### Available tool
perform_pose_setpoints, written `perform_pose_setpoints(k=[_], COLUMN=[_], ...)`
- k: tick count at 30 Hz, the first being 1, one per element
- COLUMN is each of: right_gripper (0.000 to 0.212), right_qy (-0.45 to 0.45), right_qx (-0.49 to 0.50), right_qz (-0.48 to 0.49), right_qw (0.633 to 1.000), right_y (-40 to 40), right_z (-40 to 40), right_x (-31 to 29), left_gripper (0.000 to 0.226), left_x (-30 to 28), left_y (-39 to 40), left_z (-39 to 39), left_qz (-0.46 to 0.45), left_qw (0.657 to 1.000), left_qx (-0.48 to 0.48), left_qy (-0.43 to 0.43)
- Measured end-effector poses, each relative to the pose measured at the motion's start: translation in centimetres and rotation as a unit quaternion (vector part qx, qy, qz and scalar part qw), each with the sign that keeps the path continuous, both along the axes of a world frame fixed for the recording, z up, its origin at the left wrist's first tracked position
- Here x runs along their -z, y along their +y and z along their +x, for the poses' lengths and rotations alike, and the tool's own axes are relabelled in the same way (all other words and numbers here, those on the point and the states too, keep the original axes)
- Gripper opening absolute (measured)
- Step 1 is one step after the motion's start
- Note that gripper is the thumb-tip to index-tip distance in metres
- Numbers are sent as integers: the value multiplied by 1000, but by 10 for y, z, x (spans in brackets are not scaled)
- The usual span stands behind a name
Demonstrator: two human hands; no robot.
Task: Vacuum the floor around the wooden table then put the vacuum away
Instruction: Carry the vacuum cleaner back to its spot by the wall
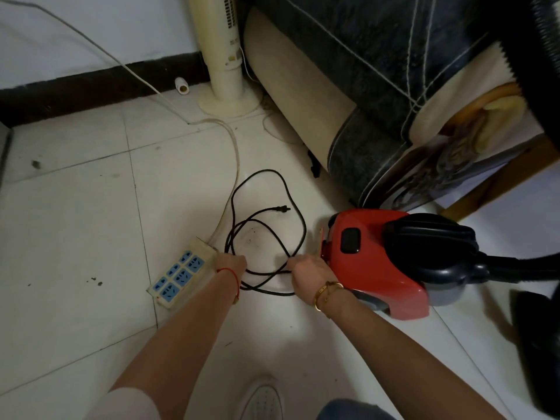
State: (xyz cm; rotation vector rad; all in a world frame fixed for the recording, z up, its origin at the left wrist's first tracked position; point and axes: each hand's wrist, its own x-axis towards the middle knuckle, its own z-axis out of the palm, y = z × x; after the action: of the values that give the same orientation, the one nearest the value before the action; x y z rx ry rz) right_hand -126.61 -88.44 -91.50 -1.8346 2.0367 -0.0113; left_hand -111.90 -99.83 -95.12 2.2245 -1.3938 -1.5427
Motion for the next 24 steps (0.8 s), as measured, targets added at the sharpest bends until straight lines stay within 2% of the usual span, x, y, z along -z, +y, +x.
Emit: perform_pose_setpoints(k=[3,8,13,17,20,24], right_gripper=[32,32,27,27,33,29], right_qy=[4,17,-5,-28,-55,-72], right_qx=[-18,-43,-43,-22,4,60], right_qz=[-4,-19,-37,-61,-88,-145], right_qw=[1000,999,998,998,995,985], right_y=[-8,-16,-19,-22,-24,-22], right_z=[2,3,-3,-12,-19,-30], right_x=[10,17,18,9,-4,-28], left_gripper=[38,50,34,38,36,18], left_x=[11,14,22,17,7,-27], left_y=[1,-5,-12,-13,-18,-22], left_z=[-1,-13,-24,-26,-26,-30], left_qz=[-28,-61,-37,-68,-110,-117], left_qw=[999,996,996,994,993,978], left_qx=[-33,-37,-44,-25,-49,-62], left_qy=[-27,-51,-75,-76,-12,162])
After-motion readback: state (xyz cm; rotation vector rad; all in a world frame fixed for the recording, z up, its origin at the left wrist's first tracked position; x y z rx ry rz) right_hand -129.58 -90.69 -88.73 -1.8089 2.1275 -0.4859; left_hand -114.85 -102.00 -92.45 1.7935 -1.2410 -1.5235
